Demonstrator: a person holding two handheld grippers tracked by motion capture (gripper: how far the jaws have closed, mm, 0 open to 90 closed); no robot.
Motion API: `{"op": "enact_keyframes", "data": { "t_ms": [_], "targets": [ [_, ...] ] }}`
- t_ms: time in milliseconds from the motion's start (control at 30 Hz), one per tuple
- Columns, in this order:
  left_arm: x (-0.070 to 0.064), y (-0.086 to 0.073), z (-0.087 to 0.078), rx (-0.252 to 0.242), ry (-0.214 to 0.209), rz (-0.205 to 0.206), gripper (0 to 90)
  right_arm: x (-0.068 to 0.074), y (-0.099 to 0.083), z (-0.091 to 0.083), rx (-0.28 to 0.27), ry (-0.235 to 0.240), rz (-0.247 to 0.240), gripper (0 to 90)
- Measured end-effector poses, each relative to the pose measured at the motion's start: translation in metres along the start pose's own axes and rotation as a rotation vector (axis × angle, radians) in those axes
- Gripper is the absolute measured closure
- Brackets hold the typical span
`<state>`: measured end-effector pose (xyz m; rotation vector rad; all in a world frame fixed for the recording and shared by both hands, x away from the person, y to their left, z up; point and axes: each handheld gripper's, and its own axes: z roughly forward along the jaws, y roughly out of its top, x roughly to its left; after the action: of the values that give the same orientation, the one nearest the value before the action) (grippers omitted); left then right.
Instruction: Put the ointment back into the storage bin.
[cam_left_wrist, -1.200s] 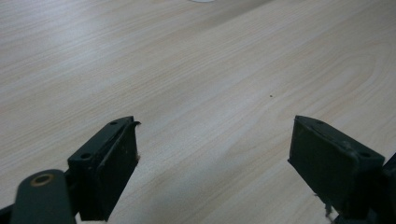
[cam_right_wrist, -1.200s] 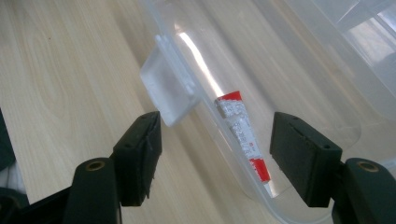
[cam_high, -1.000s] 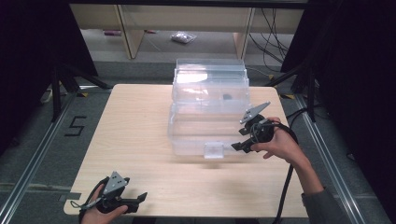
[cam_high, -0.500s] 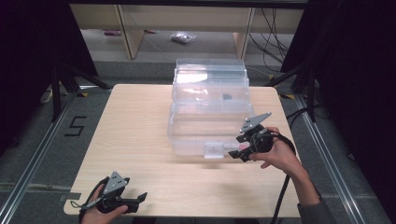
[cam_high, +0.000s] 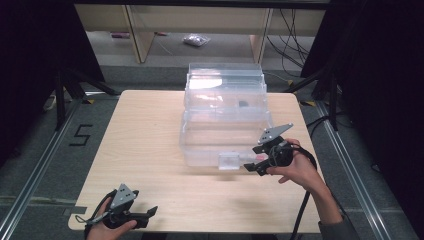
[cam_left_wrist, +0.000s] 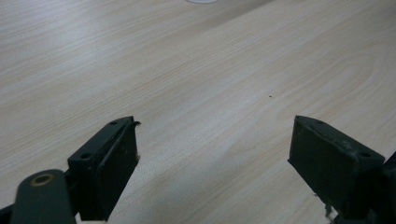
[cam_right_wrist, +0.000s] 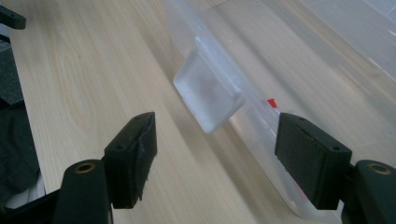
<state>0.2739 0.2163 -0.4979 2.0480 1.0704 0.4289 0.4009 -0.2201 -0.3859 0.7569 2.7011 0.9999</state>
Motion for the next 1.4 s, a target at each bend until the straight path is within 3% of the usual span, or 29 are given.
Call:
{"op": "enact_keyframes", "data": {
  "t_ms": [100,167,200,300,333,467,533,600,633,667,833,1067,1100,1133,1200,1400],
  "targets": [
    [0.000,0.000,-0.001,0.003,-0.007,0.004,15.0,0.002,-0.002,0.003,0.013,-0.010,0.017,30.1],
    [0.000,0.000,-0.001,0.012,-0.007,0.016,15.0,0.003,-0.003,0.004,0.012,0.012,0.003,29.7],
    [0.001,0.000,-0.002,0.016,-0.005,0.022,15.0,0.004,-0.004,0.006,0.004,-0.003,-0.001,29.4],
    [-0.001,0.000,-0.001,0.003,-0.007,0.001,15.0,0.004,-0.005,0.006,0.001,-0.006,-0.011,29.3],
    [-0.001,0.000,-0.001,0.003,-0.006,0.003,15.0,0.007,-0.006,0.006,0.006,-0.009,0.015,29.0],
    [0.000,0.000,-0.002,0.014,-0.004,0.020,15.0,0.006,-0.007,0.005,-0.002,0.006,-0.013,28.7],
    [0.000,0.000,-0.002,0.014,-0.005,0.022,15.0,0.011,-0.009,0.004,0.010,-0.008,0.038,28.4],
    [0.001,0.000,-0.002,0.018,-0.005,0.025,15.0,0.010,-0.009,0.005,-0.001,-0.005,0.013,28.1],
    [0.000,0.000,-0.001,0.005,-0.006,0.007,15.0,0.010,-0.010,0.007,-0.021,-0.005,-0.003,28.0],
    [-0.001,0.000,-0.001,0.001,-0.008,0.004,15.0,0.012,-0.011,0.007,-0.016,0.002,0.016,27.5],
    [0.000,0.000,-0.001,0.010,-0.011,0.016,15.0,0.013,-0.014,0.011,-0.031,-0.019,0.002,25.8],
    [0.001,0.000,-0.002,0.014,-0.007,0.021,15.0,0.017,-0.021,0.016,-0.025,-0.015,0.031,23.4],
    [0.001,0.000,-0.002,0.016,-0.006,0.022,15.0,0.016,-0.022,0.017,-0.030,0.001,0.012,23.2],
    [0.001,0.000,-0.002,0.017,-0.010,0.024,15.0,0.020,-0.023,0.016,-0.022,-0.017,0.050,23.2],
    [0.001,0.000,-0.002,0.018,-0.009,0.026,15.0,0.019,-0.023,0.016,-0.030,-0.020,0.023,23.2],
    [0.001,0.000,-0.002,0.015,-0.010,0.022,15.0,0.025,-0.028,0.019,-0.028,-0.017,0.036,22.4]
  ]
}}
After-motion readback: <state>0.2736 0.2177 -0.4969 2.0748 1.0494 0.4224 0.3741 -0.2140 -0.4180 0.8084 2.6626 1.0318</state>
